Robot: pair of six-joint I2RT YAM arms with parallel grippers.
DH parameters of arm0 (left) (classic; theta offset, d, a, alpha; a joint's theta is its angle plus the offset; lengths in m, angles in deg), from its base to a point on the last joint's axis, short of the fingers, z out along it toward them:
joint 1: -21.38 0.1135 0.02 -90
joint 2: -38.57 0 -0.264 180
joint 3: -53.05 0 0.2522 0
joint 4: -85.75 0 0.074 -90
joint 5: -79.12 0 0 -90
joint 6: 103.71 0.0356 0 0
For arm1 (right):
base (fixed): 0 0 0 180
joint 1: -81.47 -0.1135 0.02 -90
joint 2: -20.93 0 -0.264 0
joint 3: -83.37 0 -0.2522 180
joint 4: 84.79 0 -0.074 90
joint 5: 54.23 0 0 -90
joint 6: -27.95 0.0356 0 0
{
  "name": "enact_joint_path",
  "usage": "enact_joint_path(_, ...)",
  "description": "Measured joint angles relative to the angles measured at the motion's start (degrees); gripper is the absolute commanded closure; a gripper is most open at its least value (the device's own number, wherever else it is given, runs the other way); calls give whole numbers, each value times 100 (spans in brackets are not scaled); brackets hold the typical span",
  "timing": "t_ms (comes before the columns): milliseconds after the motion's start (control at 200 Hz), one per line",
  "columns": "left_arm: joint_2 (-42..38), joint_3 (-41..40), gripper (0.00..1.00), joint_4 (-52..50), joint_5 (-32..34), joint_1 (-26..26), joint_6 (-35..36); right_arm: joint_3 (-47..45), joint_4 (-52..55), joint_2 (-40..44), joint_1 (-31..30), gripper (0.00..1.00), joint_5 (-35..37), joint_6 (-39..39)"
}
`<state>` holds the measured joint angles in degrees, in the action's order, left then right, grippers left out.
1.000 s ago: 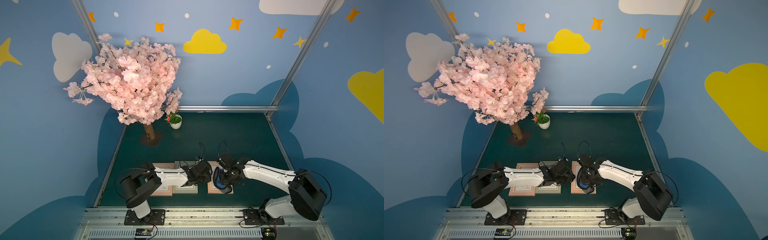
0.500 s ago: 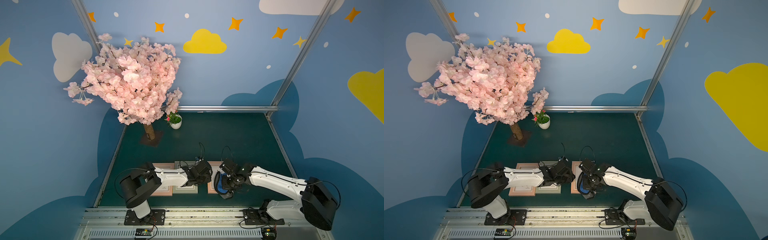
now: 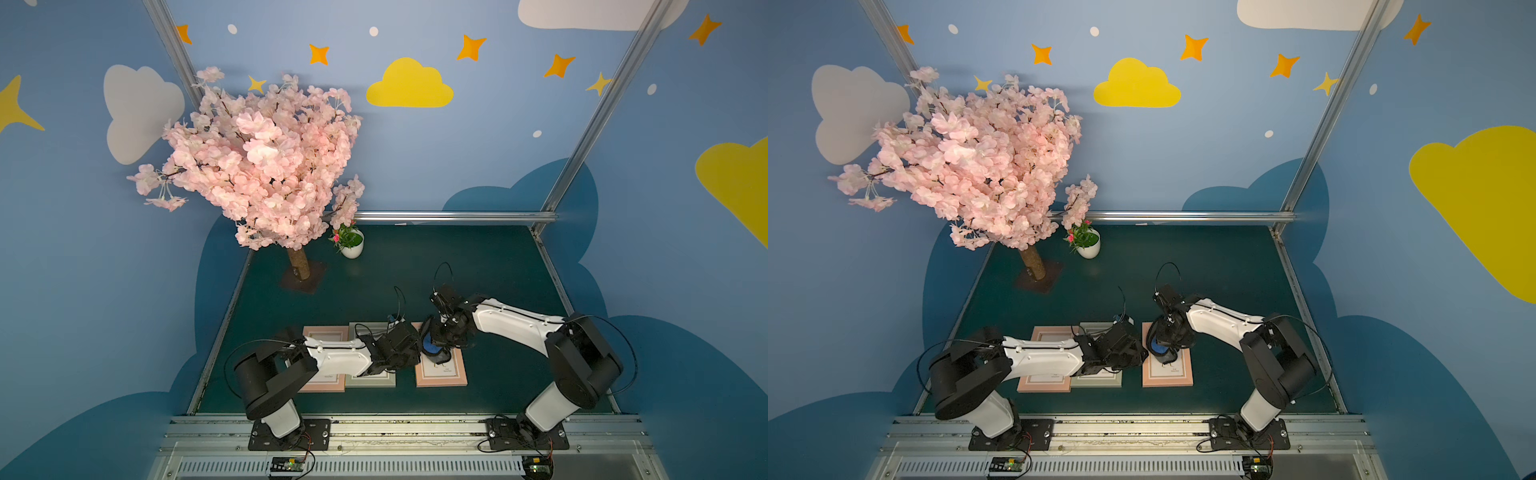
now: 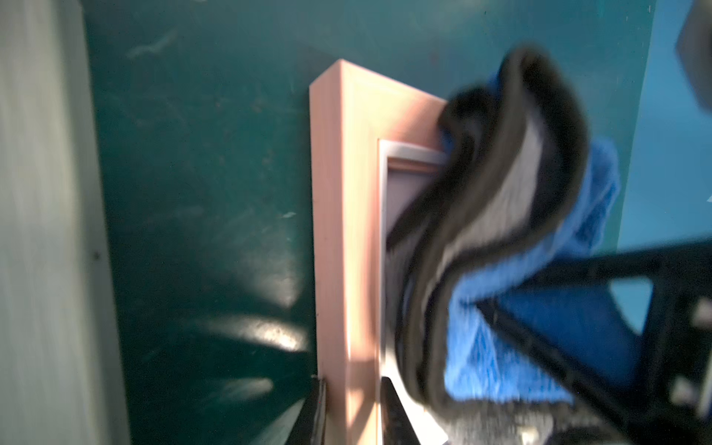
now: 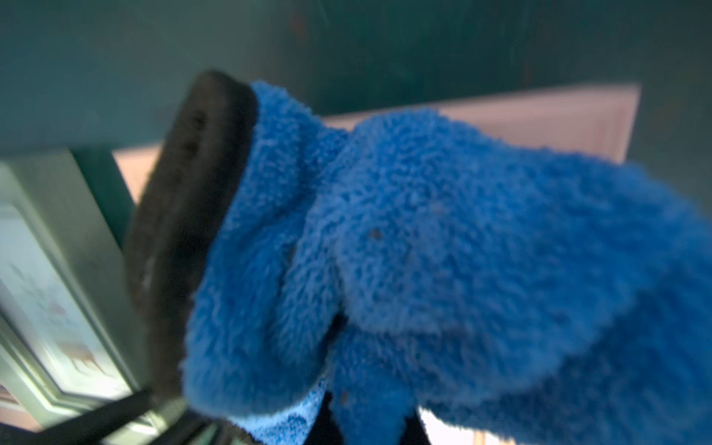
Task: Wipe the picture frame with a cloth
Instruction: Wipe the dirt from the picture frame.
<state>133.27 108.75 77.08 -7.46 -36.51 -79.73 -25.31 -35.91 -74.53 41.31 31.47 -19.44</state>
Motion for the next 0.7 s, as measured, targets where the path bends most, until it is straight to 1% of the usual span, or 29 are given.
enact_joint_path(140,-144,4,98,-57,50,11,-4,269,-63,-216,111,100,13,-129)
enact_joint_path(195,2,-44,98,-225,39,-7,-4,315,-68,-238,129,100,-2,-160)
enact_joint_path(210,42,-92,98,-127,37,-7,-48,317,-66,-238,131,100,-9,-168)
enact_joint_path(325,13,-81,98,-205,11,-2,-28,258,-70,-192,94,100,-7,-212)
enact_joint_path(466,13,-81,98,-205,-2,2,-26,-232,-59,256,-109,100,7,-184)
enact_joint_path(701,11,-79,98,-205,-35,22,-22,-1078,118,1154,-796,100,15,223)
